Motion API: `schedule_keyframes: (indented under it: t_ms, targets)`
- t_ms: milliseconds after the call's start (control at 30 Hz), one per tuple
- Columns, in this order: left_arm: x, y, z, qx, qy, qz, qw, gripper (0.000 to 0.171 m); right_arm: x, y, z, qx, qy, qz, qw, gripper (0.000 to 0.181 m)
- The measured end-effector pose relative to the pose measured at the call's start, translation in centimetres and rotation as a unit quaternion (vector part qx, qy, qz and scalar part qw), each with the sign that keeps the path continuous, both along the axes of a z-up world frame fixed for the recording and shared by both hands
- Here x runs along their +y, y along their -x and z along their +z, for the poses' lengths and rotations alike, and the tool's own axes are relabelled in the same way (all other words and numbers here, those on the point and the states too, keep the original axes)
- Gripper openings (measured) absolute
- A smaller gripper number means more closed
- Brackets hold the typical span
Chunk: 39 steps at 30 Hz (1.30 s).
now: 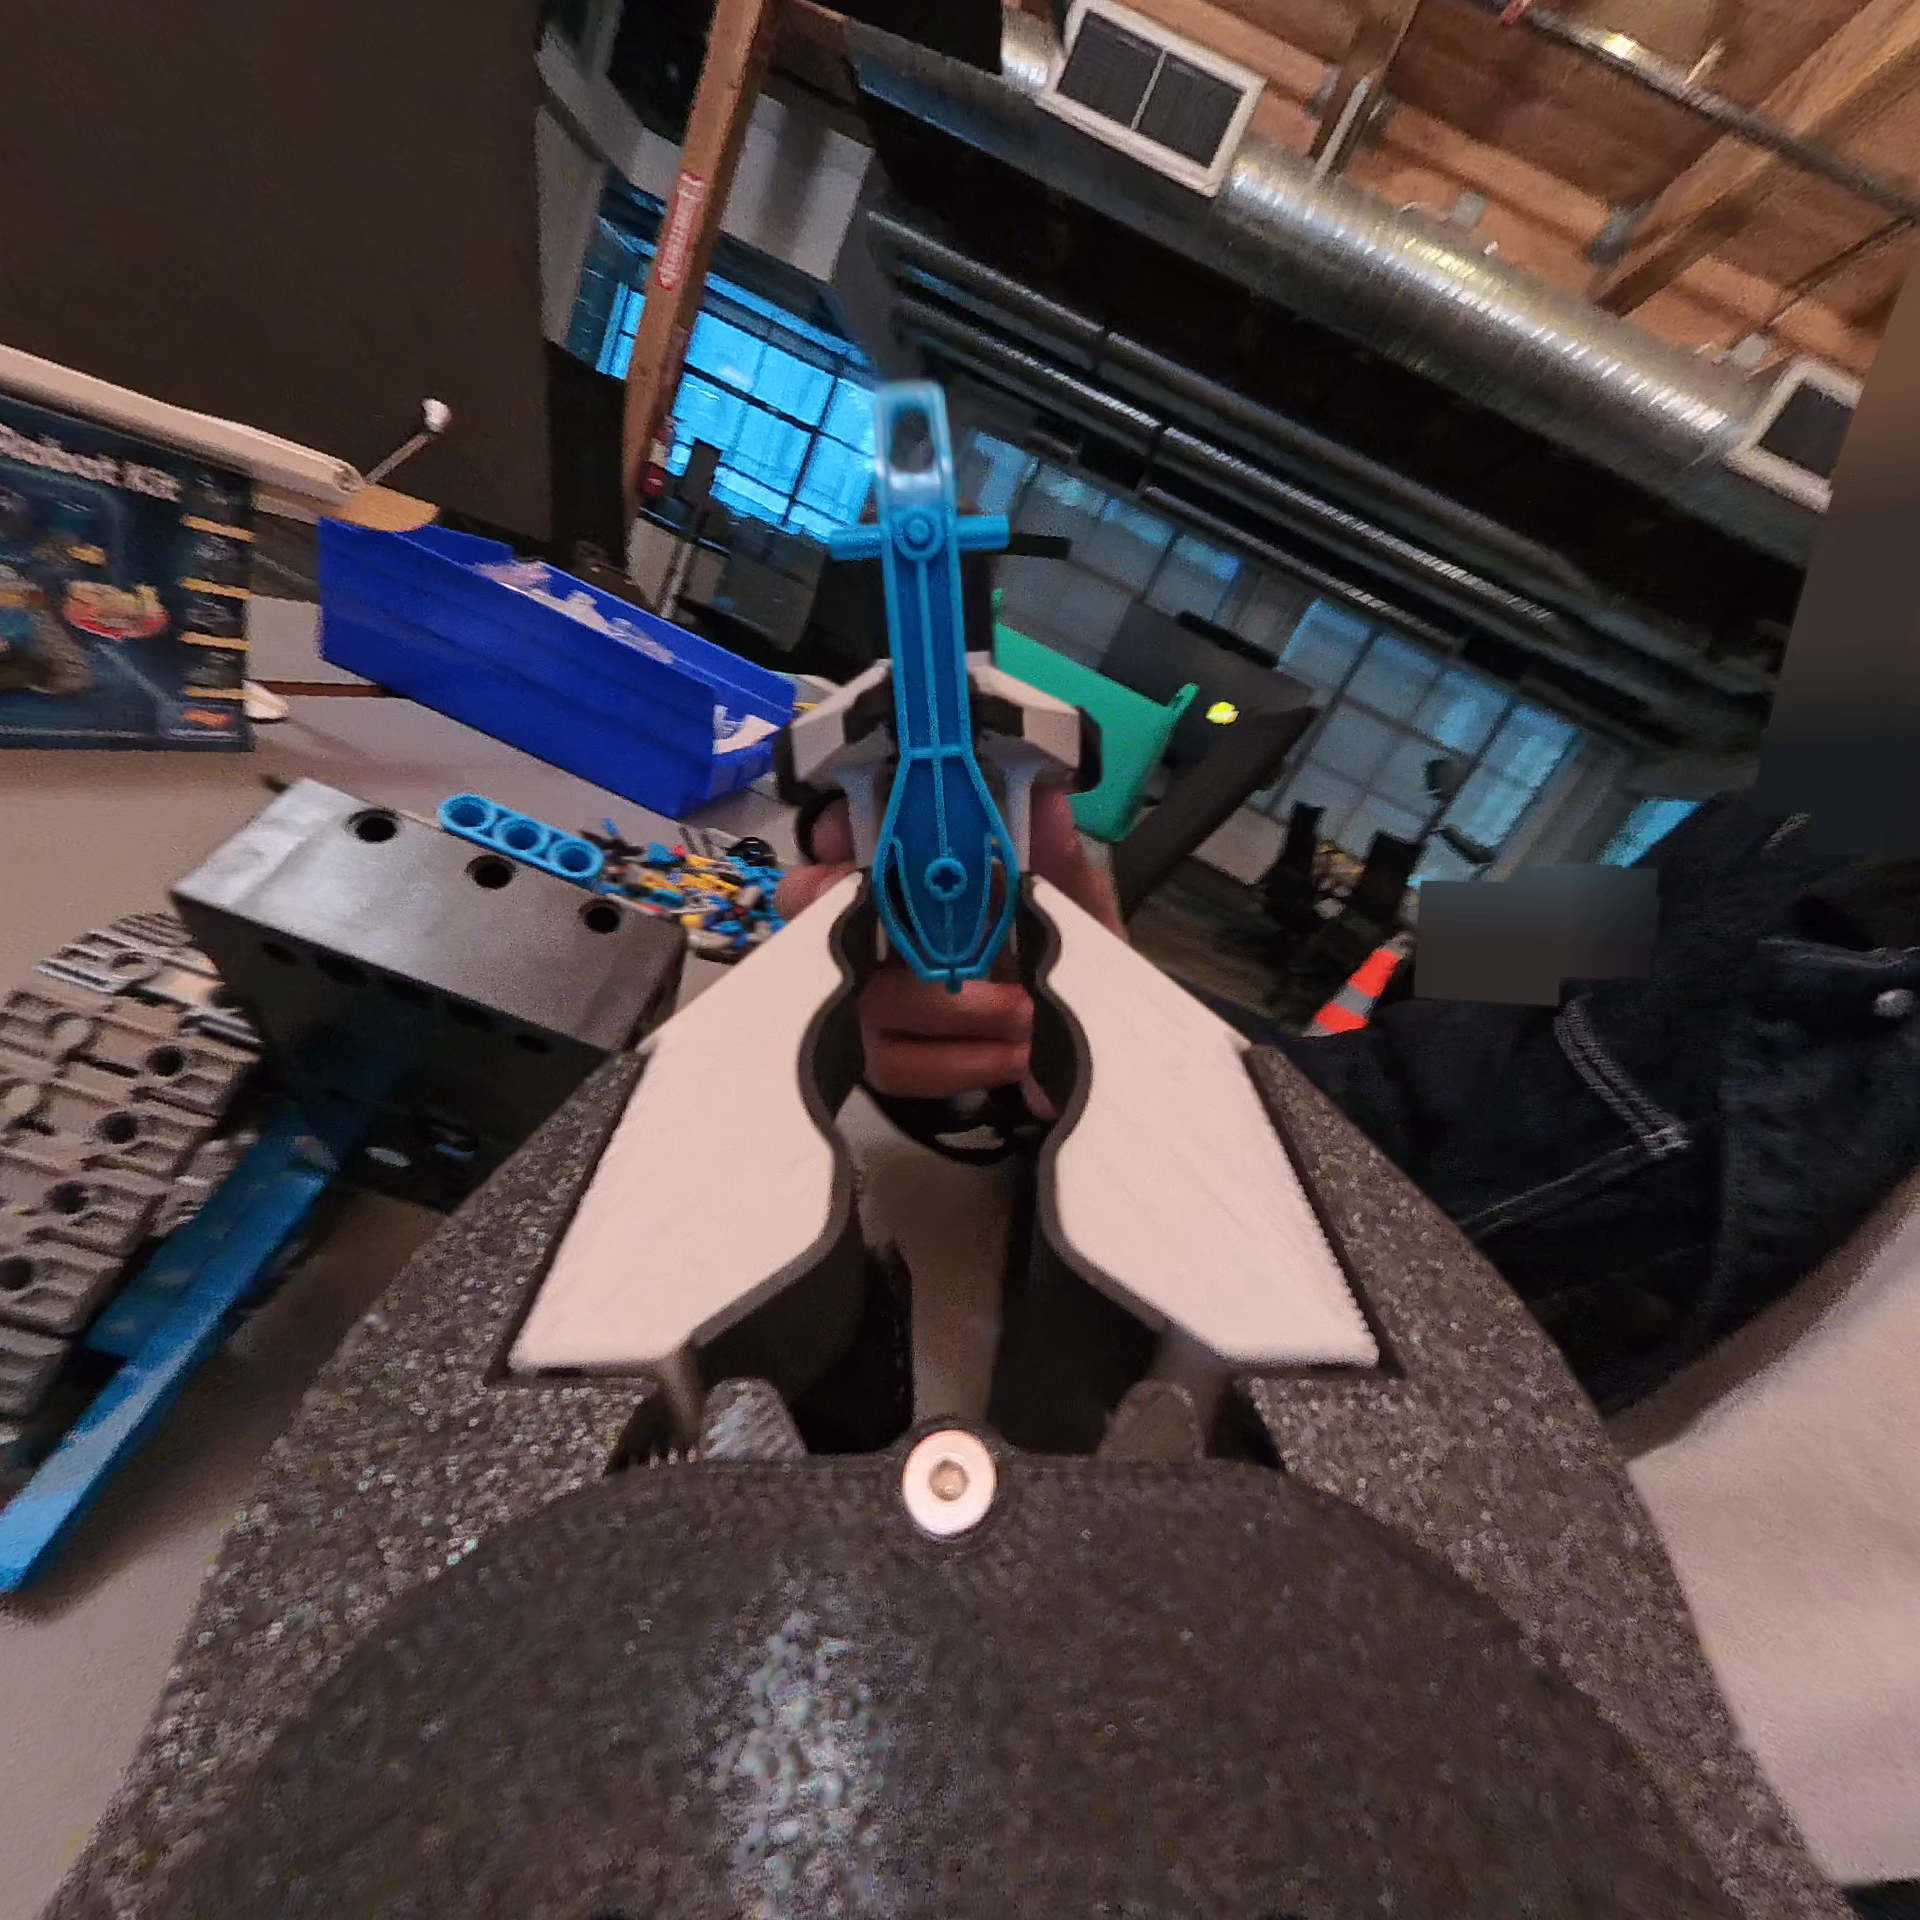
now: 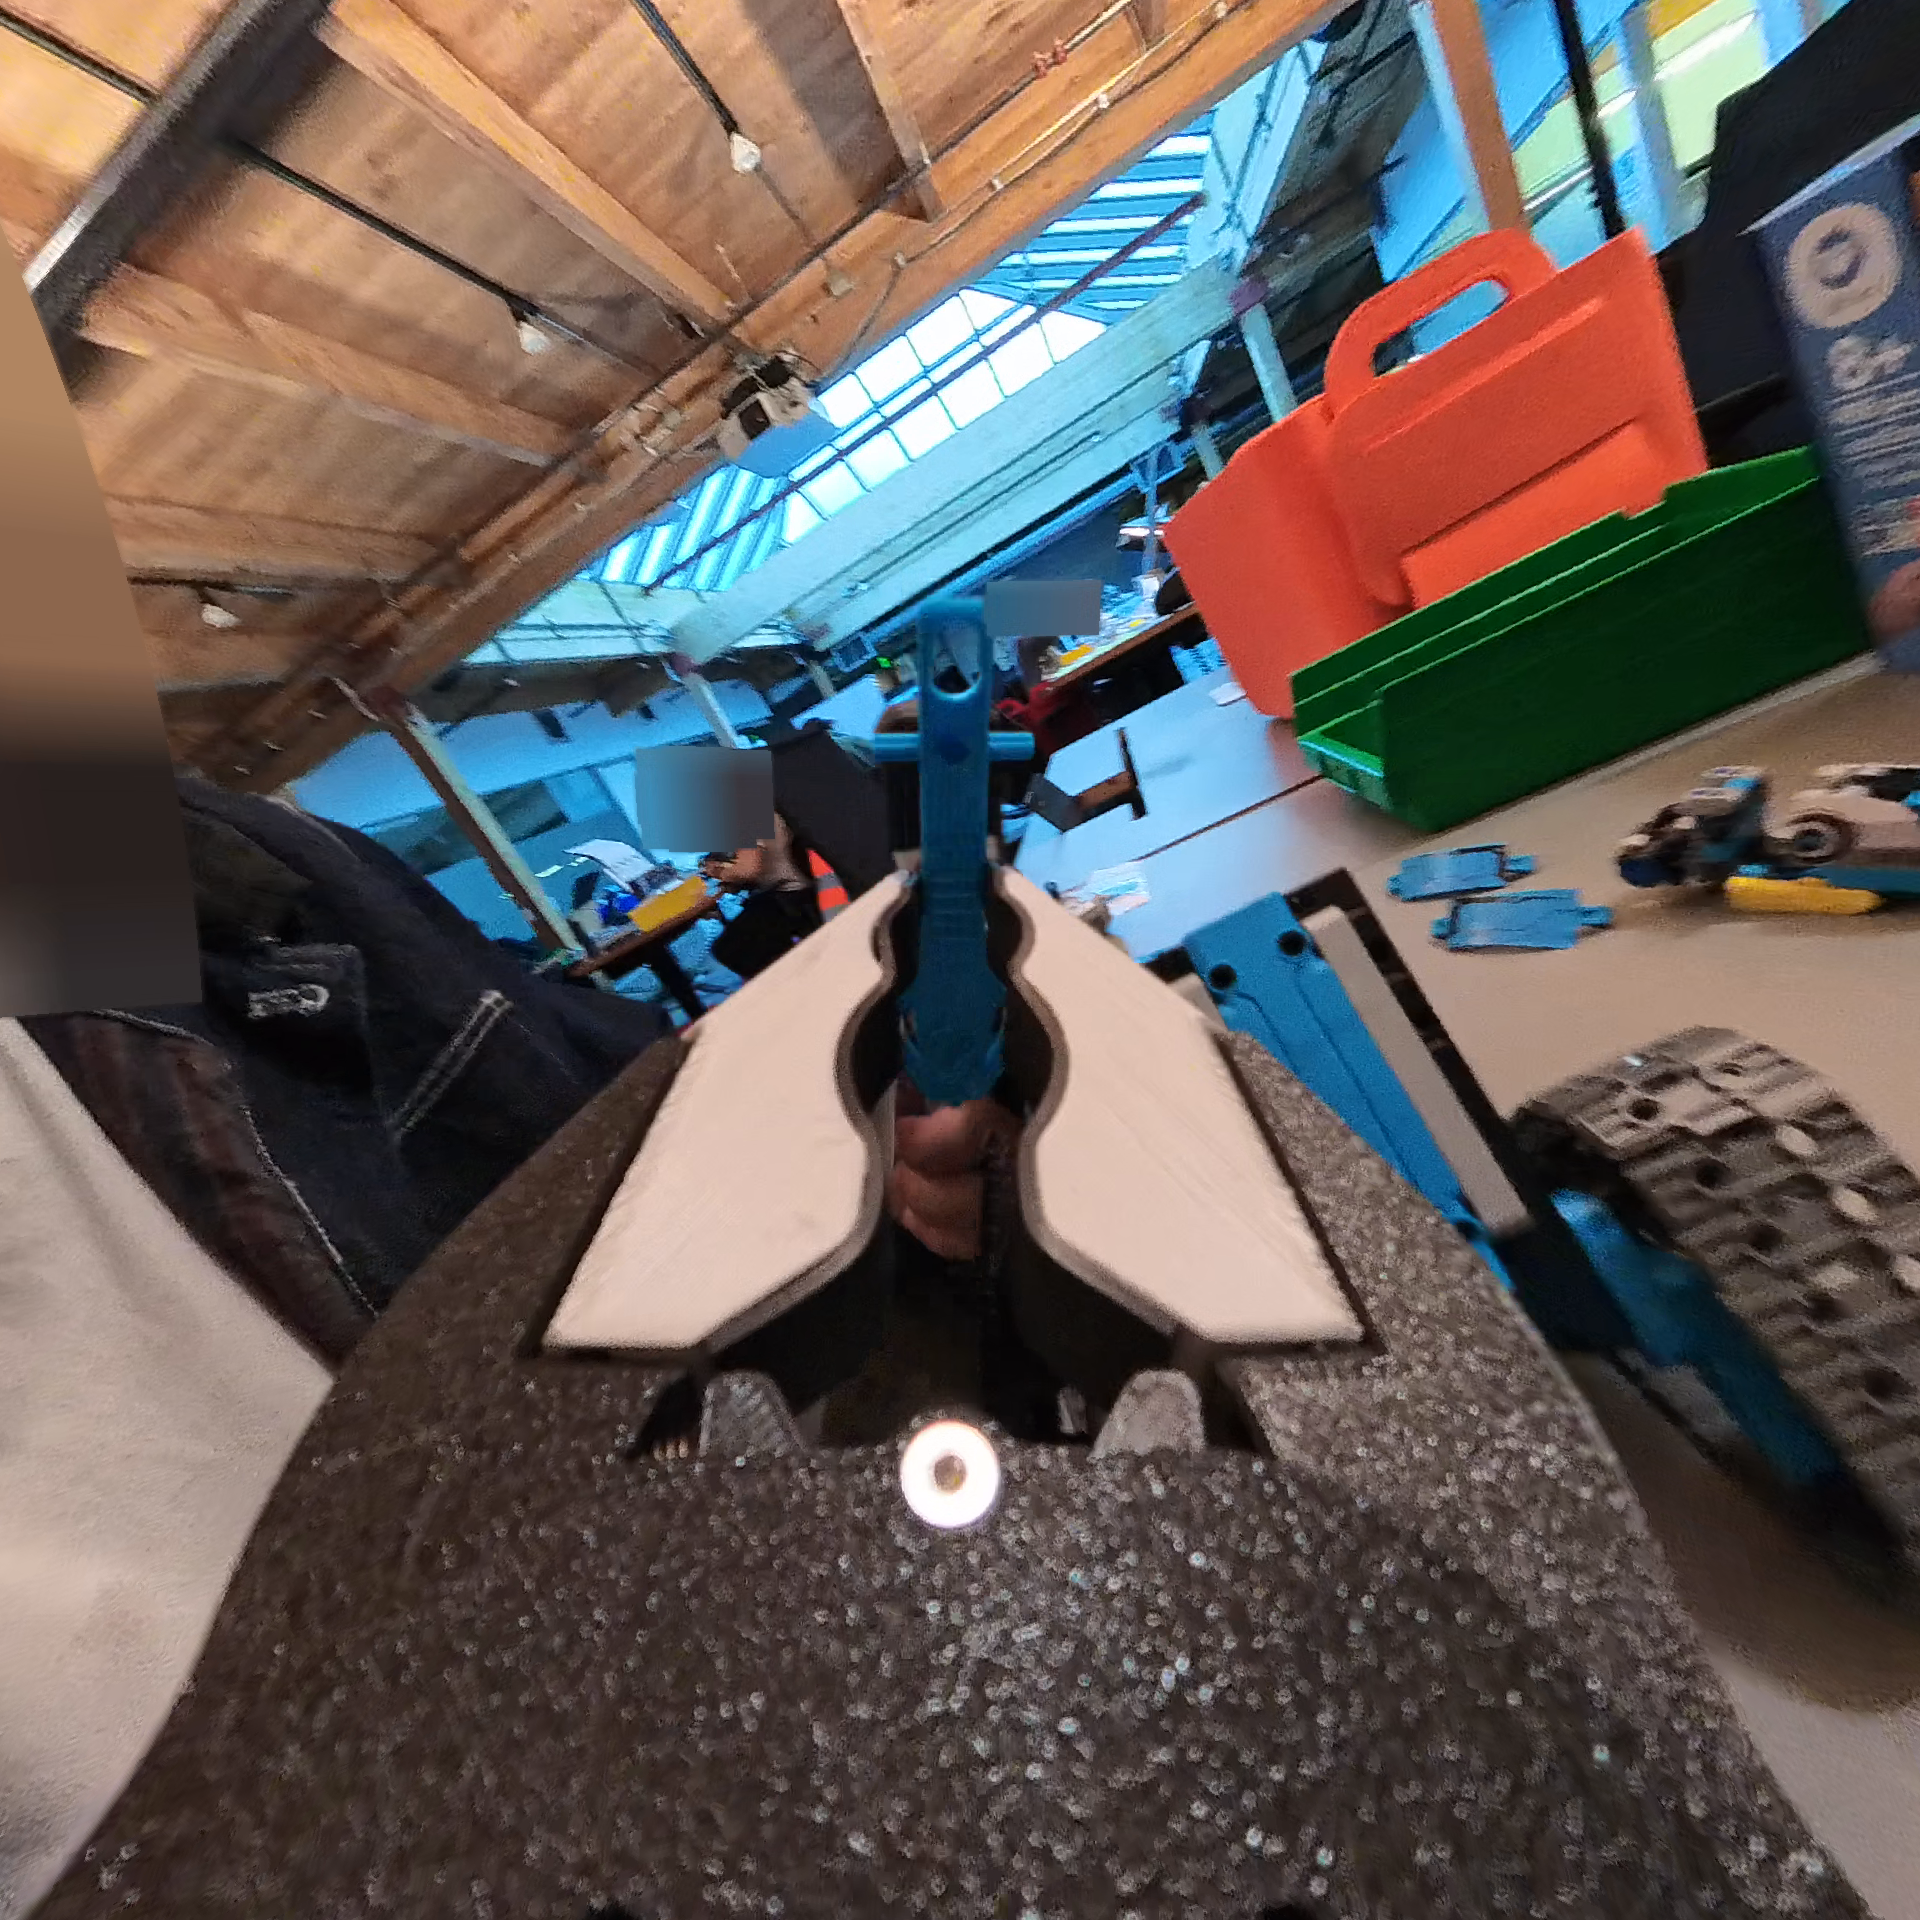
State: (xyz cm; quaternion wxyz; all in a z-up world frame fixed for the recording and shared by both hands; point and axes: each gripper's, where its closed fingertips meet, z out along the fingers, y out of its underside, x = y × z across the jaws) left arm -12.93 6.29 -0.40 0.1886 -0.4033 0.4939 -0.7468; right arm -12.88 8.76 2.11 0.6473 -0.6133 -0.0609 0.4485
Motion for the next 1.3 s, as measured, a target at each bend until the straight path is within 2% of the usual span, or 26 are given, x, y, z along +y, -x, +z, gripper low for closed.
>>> schedule_keyframes:
  t_ms: [167, 300, 400, 533, 667, 867, 1033, 1067, 1100, 1200, 1300]
  targets:
    - [1.1, -0.7, -1.2, -0.005, -0.131, 0.089, 0.987, 0.024, -0.4, -1.5, -1.5, -0.002, 0.04, 0.001, 0.999, 0.01]
    - [1.7, -0.7, -1.8, -0.026, -0.246, 0.143, 0.958, 0.024, -0.5, -1.4, -1.7, -0.004, 0.049, 0.012, 0.999, 0.026]
    - [1.9, -0.8, -2.2, -0.04, -0.312, 0.175, 0.933, 0.024, -0.1, -0.4, -3.1, -0.038, 0.077, 0.018, 0.996, 0.032]
    - [1.2, -0.8, -2.4, -0.062, -0.373, 0.192, 0.906, 0.024, 0.4, 0.9, -4.7, -0.118, 0.089, 0.002, 0.989, 0.03]
    - [1.2, -0.8, -2.4, -0.077, -0.408, 0.207, 0.886, 0.024, 0.5, 1.0, -4.9, -0.124, 0.095, 0.001, 0.988, 0.029]
    - [1.4, -0.9, -3.5, -0.108, -0.54, 0.235, 0.801, 0.024, 0.5, 1.0, -5.4, -0.15, 0.101, -0.004, 0.984, 0.021]
    - [2.1, -1.0, -3.4, -0.109, -0.564, 0.257, 0.777, 0.024, 0.3, 0.8, -5.4, -0.152, 0.101, -0.006, 0.983, 0.019]
    - [2.3, -0.9, -3.3, -0.109, -0.562, 0.258, 0.778, 0.024, 0.2, 0.6, -5.1, -0.152, 0.094, -0.01, 0.984, 0.019]
    - [2.3, -0.8, -3.2, -0.107, -0.548, 0.253, 0.79, 0.025, 0.0, 0.3, -4.7, -0.149, 0.086, -0.011, 0.985, 0.02]
    - [2.1, -0.2, -2.0, -0.094, -0.443, 0.216, 0.865, 0.024, -0.5, -0.8, -3.0, -0.136, 0.046, -0.025, 0.989, 0.027]
    - [0.6, 0.6, -0.9, -0.07, -0.273, 0.118, 0.952, 0.025, -1.3, -0.8, -0.9, -0.117, -0.013, -0.025, 0.993, 0.031]
